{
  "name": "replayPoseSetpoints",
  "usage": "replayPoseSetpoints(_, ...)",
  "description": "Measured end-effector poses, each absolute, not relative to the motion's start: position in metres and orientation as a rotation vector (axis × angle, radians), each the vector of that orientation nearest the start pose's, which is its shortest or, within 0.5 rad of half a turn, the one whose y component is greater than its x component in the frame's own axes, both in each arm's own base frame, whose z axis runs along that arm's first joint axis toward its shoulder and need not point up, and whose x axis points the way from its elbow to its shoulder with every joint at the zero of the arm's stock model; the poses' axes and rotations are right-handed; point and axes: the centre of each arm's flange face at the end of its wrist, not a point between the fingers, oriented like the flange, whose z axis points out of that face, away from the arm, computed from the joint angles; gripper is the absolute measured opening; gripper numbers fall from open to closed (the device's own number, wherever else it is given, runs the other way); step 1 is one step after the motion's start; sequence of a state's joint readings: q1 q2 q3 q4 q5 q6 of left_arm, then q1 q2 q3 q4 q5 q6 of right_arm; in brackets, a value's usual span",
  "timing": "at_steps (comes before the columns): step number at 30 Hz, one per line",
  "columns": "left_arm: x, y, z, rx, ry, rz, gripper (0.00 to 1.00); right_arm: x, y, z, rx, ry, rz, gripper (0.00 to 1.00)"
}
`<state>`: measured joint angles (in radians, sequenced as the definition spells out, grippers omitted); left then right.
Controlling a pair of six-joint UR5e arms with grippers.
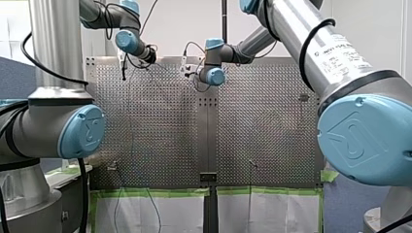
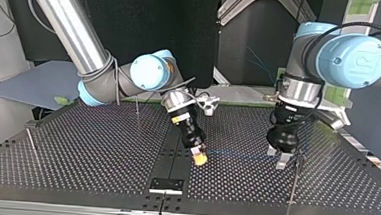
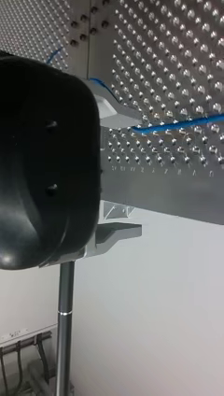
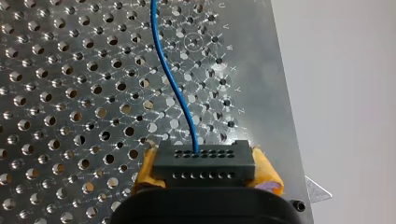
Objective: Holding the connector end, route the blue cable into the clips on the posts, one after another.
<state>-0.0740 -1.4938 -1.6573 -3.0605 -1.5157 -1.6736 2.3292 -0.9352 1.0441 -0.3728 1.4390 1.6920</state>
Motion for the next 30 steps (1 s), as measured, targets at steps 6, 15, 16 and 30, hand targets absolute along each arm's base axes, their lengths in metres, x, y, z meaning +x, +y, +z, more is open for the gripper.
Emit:
replayPoseSetpoints(6,0.471,-0.179,0.489,0.019,1.515,-0.170,1.00,0.631,-0.454,0.391,-2.094,0.841,-2.813,0.00)
replayPoseSetpoints(15,0.484,-0.184,0.475,0.012,1.543,-0.165,1.00,0.631,-0.454,0.391,-2.092,0.842,-2.812,0.00)
replayPoseSetpoints(16,0.485,-0.184,0.474,0.011,1.546,-0.164,1.00,0.631,-0.454,0.391,-2.092,0.842,-2.812,0.00)
replayPoseSetpoints(30,0.499,-0.179,0.468,-0.024,1.536,-0.137,1.00,0.631,-0.454,0.391,-2.092,0.841,-2.812,0.00)
